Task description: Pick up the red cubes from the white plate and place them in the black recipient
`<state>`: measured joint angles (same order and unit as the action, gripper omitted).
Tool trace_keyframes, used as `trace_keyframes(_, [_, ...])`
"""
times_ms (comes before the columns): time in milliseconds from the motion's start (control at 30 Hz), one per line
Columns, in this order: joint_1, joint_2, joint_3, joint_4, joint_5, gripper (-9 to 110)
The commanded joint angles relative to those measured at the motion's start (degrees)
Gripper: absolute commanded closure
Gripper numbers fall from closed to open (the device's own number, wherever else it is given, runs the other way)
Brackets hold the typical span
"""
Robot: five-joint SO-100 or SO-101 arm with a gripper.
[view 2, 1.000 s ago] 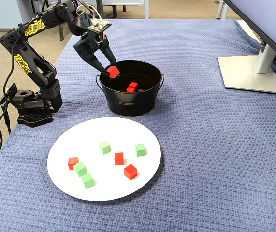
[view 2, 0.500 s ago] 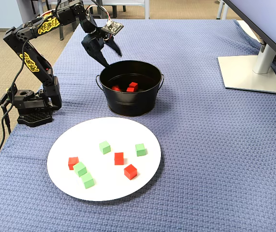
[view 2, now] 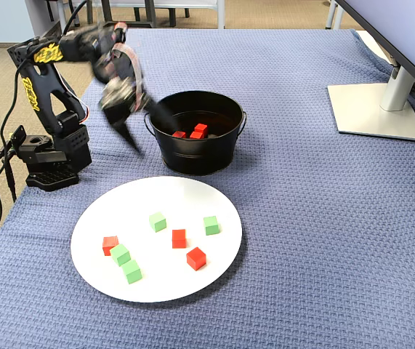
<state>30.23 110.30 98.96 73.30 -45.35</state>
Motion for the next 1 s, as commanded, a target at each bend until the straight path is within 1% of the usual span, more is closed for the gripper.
trace_keyframes(0, [6.8, -3.0, 1.2, -2.5, -2.1, 74])
trace_keyframes(200, [11.7, -9.0, 5.5, -3.9, -2.6, 78])
trace_keyframes(367, [13.4, -10.3, 10.5, -5.6, -6.0, 79])
trace_keyframes(600, [17.1, -16.1, 8.0, -6.6, -10.3, 80])
trace_keyframes(733, [19.7, -20.9, 5.1, -8.0, -14.1, 80])
trace_keyframes(900, [21.9, -23.8, 4.3, -10.5, -22.9, 79])
trace_keyframes(967, [22.6, -24.7, 4.1, -11.8, -24.3, 78])
